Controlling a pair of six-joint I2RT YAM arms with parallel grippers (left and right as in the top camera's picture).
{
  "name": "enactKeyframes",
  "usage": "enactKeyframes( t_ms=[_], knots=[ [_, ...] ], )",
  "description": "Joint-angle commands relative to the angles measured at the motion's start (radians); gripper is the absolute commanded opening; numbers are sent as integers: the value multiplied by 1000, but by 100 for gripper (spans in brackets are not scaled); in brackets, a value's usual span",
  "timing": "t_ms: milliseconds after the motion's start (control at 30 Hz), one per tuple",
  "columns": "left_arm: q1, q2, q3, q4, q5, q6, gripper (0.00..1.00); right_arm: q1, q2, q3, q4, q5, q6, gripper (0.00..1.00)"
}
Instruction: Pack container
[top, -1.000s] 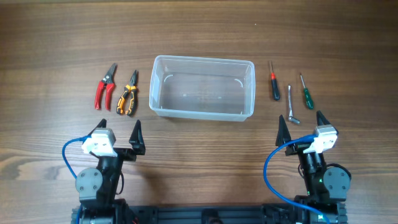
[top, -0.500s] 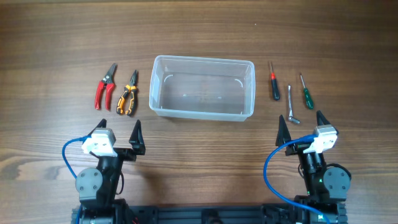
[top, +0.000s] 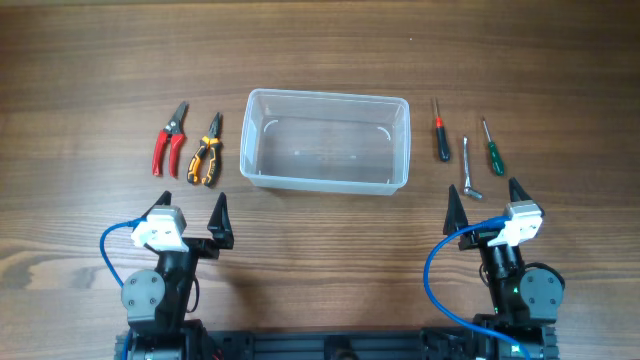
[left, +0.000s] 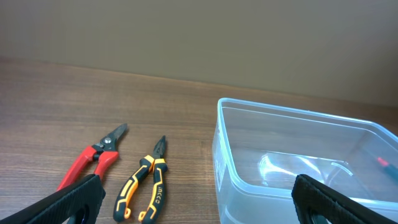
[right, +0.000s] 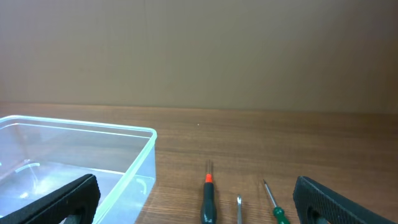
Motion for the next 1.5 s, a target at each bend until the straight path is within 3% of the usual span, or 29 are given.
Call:
enactKeyframes(
  t_ms=[0,867,967,1100,1267,1333,1400,1467],
  knots=[
    [-6,-10,-10,2,-13,23,100,4,-11,-1,10,-12,-12,100],
    [-6,-10,-10,2,-13,23,100,4,-11,0,6,-2,-5,100],
    [-6,-10,-10,2,-13,23,100,4,16,14,-16,-8,94,100],
    [-6,-10,-10,2,-13,23,100,4,161,117,-43,84,89,100],
    [-6,-10,-10,2,-13,23,100,3,684,542,-115,142,18,100],
    [-6,-10,-10,2,-13,23,100,3,950,823,-290,100,13,100],
    [-6,-10,-10,2,-13,23,100,3,1240,1173,-571,37,-26,100],
    [-6,-10,-10,2,-13,23,100,2,1434,1429,-794,26,-59,100]
  ],
)
